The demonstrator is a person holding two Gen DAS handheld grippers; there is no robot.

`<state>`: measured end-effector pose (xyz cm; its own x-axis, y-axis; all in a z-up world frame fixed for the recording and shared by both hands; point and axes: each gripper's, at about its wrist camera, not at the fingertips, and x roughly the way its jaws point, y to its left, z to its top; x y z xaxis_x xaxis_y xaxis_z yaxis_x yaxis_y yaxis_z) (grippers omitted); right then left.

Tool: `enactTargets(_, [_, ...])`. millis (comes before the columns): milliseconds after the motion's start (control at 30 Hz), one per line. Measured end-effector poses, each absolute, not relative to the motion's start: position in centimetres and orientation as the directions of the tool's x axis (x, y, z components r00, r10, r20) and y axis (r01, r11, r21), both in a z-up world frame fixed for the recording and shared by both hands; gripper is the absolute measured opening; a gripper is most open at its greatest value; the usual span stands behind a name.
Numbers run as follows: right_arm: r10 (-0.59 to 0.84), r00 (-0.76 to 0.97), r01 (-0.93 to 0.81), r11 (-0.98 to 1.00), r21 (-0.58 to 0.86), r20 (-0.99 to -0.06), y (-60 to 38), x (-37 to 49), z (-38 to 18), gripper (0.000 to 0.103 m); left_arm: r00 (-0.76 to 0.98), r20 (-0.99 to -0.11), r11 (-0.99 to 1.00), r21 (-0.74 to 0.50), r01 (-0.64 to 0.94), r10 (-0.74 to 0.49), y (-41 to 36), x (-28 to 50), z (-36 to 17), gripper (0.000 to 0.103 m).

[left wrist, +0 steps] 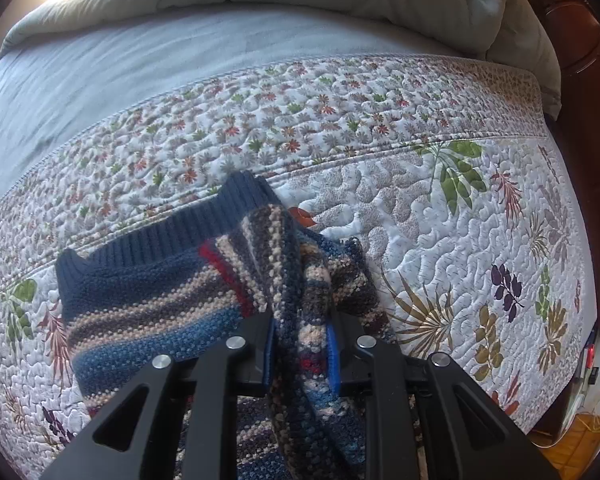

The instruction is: Fold small clothes

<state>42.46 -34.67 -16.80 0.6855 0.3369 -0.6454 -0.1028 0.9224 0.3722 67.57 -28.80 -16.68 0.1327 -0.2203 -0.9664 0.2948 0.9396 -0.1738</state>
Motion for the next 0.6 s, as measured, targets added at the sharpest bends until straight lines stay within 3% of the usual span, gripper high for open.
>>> enactTargets(133, [0.363, 0.668, -0.098, 0.908, 0.407, -0.649, -35.3, 42.5, -17.5, 0.01, 0.135, -0.966, 0.939, -0.172, 0.297, -0.219, -29.0, 67.5, -17.1, 0.022])
enactTargets(233, [0.394, 0.651, -0.094, 0.89, 0.445, -0.649, -35.8, 42.7, -18.1, 0.011, 0.134, -0.964, 0.936, -0.182, 0.302, -0.23, -29.1, 67.4, -17.2, 0.031])
enactTargets(300, [0.428, 0.633, -0.09, 0.869, 0.487, -0.646, -36.4, 42.9, -18.6, 0.012, 0.148, -0.959, 0.934, -0.187, 0.305, -0.241, -29.0, 67.3, -16.8, 0.06])
enactTargets(367, [0.455, 0.614, -0.075, 0.847, 0.526, -0.645, -37.0, 43.1, -19.2, 0.015, 0.177, -0.952, 0.929, -0.184, 0.32, -0.25, -29.0, 67.1, -15.9, 0.068])
enactTargets(433, [0.495, 0.6, -0.057, 0.81, 0.584, -0.629, -37.8, 43.2, -19.8, 0.02, 0.192, -0.942, 0.921, -0.202, 0.334, -0.276, -28.7, 67.1, -14.7, 0.07])
enactTargets(467, [0.523, 0.588, -0.042, 0.781, 0.623, -0.617, -38.4, 43.3, -20.2, 0.025, 0.205, -0.934, 0.918, -0.216, 0.333, -0.294, -28.3, 67.1, -14.0, 0.071])
enactTargets(533, [0.555, 0.577, -0.006, 0.736, 0.677, -0.599, -39.6, 43.3, -20.9, 0.046, 0.238, -0.915, 0.915, -0.243, 0.322, -0.327, -27.2, 66.8, -12.6, 0.073])
enactTargets(567, [0.565, 0.572, 0.017, 0.717, 0.697, -0.595, -40.2, 43.3, -21.3, 0.061, 0.255, -0.902, 0.911, -0.263, 0.318, -0.349, -26.5, 66.5, -12.0, 0.075])
enactTargets(600, [0.577, 0.568, 0.034, 0.697, 0.717, -0.588, -40.7, 43.3, -21.6, 0.064, 0.269, -0.888, 0.905, -0.283, 0.318, -0.372, -25.8, 66.0, -11.5, 0.077])
